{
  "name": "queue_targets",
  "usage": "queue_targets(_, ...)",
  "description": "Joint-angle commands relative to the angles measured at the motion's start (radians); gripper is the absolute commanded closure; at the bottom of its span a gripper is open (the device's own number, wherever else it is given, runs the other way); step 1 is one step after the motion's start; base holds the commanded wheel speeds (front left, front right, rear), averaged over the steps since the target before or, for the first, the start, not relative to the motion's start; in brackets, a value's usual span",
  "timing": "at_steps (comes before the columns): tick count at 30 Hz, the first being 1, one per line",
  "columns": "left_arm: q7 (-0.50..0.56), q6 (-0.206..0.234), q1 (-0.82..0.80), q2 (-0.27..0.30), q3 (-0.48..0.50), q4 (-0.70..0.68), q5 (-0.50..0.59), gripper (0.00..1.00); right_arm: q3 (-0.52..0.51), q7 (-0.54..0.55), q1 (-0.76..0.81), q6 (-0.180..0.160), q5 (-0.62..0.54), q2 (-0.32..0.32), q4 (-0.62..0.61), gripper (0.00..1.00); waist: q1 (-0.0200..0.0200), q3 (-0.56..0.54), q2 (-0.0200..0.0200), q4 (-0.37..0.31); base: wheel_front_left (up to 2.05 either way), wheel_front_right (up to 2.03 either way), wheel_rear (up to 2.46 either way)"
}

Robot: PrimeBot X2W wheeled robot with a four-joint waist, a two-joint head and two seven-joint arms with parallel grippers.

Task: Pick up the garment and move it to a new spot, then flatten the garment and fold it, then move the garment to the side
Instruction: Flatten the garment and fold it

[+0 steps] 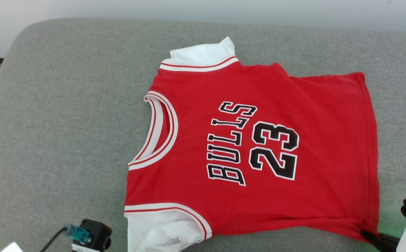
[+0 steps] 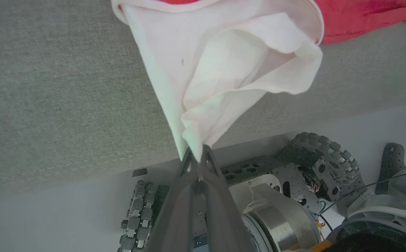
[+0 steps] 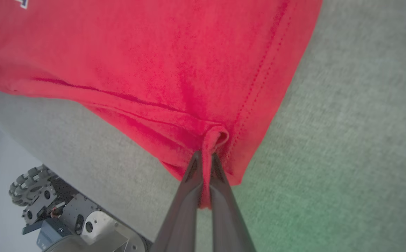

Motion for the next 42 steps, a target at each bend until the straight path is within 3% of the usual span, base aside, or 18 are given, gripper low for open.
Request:
queue_targets(1, 0.001, 0.003, 0.011, 0.002, 0.0, -0.002, -0.004, 1.0, -0.005, 0.005, 0.014, -0.002, 0.005, -0.003, -0.004, 1.0, 0.0, 0.001, 0.0, -0.001, 0.0, 0.0, 0.0)
queue_targets(11, -0.045, 0.012, -0.068, 0.071, 0.082, -0.043, 0.056, 1.0, -0.132, 0.022, 0.031, -0.002, -0.046, 0.042, -0.109, 1.0, 0.0, 0.016, 0.0, -0.026, 0.0, 0.0, 0.0)
queue_targets(14, -0.049, -0.012, -0.135, 0.103, 0.118, -0.041, 0.085, 1.0, -0.151, 0.018, -0.014, -0.002, -0.072, 0.062, -0.118, 1.0, 0.0, 0.021, 0.0, -0.035, 0.0, 0.0, 0.0)
queue_targets(18, -0.042, -0.08, -0.259, 0.112, 0.146, -0.002, 0.124, 1.0, -0.151, 0.011, -0.106, -0.002, -0.119, 0.085, -0.104, 1.0, 0.0, 0.032, 0.0, -0.047, 0.0, 0.0, 0.0)
queue_targets(22, -0.011, -0.17, -0.406, 0.071, 0.132, 0.09, 0.162, 1.0, -0.125, -0.007, -0.211, -0.002, -0.168, 0.102, -0.054, 1.0, 0.0, 0.045, 0.0, -0.053, 0.0, 0.0, 0.0)
queue_targets(31, 0.007, -0.371, -0.725, -0.122, 0.059, 0.44, 0.228, 1.0, -0.003, -0.053, -0.442, -0.002, -0.213, 0.128, 0.131, 1.0, 0.0, 0.092, 0.0, -0.066, 0.0, 0.0, 0.0)
queue_targets(36, 0.033, -0.441, -0.806, -0.211, 0.012, 0.637, 0.223, 1.0, 0.071, -0.076, -0.528, -0.002, -0.203, 0.14, 0.235, 1.0, 0.0, 0.114, 0.0, -0.077, 0.0, 0.0, 0.0)
queue_targets(42, 0.059, -0.483, -0.844, -0.29, -0.037, 0.818, 0.206, 1.0, 0.156, -0.098, -0.601, -0.002, -0.165, 0.153, 0.334, 1.0, 0.0, 0.126, 0.0, -0.085, 0.0, 0.0, 0.0)
